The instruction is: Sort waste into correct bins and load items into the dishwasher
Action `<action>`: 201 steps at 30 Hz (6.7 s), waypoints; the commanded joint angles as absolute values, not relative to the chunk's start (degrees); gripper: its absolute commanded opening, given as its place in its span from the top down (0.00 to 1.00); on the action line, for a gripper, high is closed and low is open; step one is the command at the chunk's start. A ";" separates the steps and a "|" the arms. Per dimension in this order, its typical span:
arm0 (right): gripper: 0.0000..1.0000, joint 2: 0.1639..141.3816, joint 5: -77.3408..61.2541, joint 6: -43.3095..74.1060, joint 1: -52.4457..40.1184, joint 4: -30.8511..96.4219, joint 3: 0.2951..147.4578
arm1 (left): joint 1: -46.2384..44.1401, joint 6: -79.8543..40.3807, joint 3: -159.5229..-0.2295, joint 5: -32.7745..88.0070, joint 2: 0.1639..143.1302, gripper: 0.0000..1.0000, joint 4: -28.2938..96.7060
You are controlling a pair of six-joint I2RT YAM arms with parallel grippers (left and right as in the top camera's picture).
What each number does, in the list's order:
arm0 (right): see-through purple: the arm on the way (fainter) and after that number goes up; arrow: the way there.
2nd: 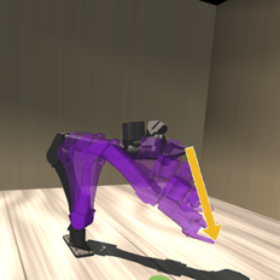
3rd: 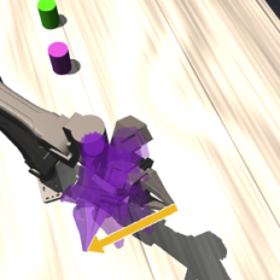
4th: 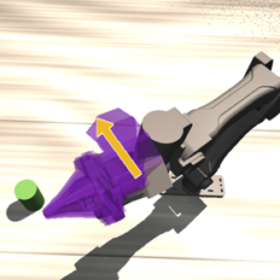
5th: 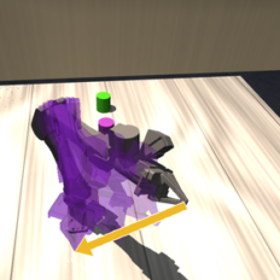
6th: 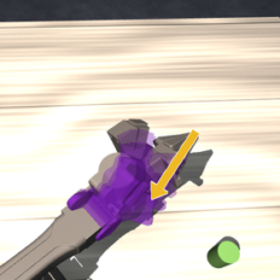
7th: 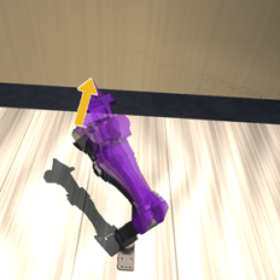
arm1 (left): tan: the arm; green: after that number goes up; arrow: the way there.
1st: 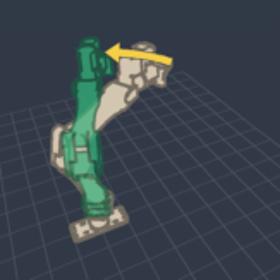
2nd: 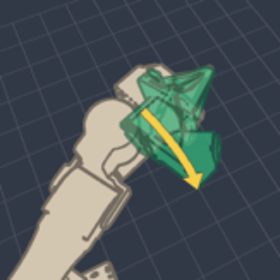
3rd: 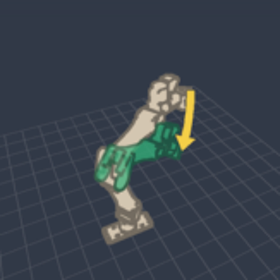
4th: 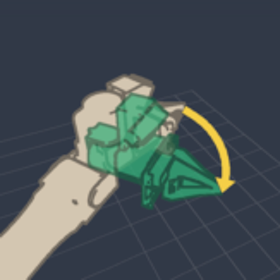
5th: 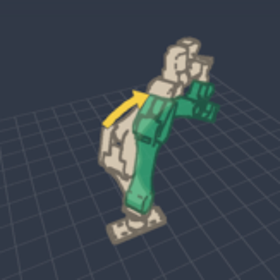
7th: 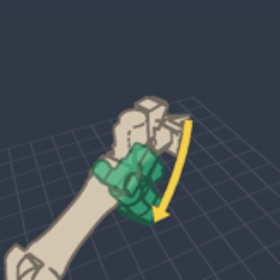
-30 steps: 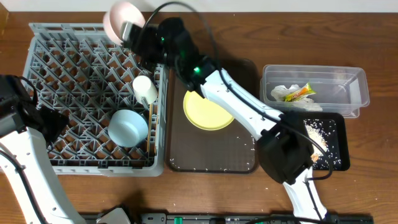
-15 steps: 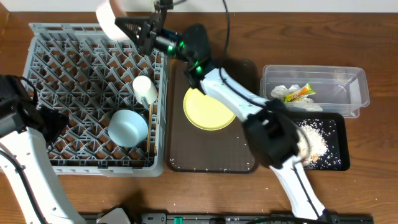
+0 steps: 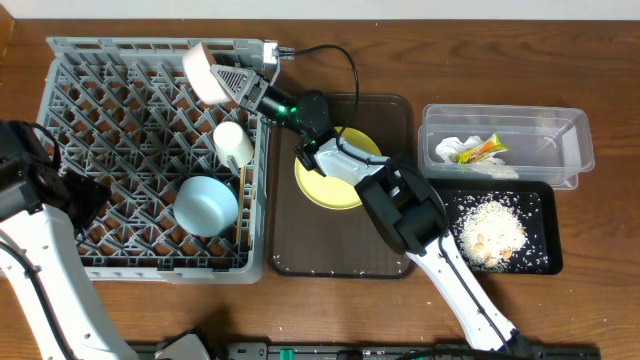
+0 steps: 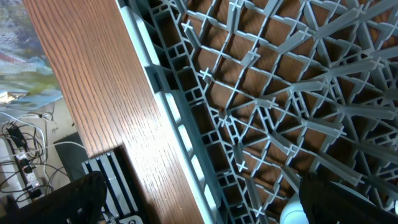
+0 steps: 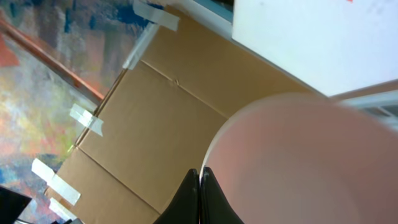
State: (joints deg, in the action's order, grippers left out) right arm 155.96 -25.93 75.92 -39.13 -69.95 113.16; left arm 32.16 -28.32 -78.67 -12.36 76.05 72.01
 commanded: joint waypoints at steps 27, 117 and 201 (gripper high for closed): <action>0.95 127.57 -22.79 17.41 -34.37 -2.28 113.58 | 32.40 -28.40 -79.00 -13.06 75.88 0.00 72.23; 0.93 135.96 -16.80 -30.92 -49.17 7.97 113.67 | 32.40 -28.40 -78.98 -13.06 75.85 0.00 72.23; 0.99 134.72 -33.28 52.05 -35.42 -34.74 113.56 | 32.40 -28.40 -79.00 -13.06 75.88 0.00 72.23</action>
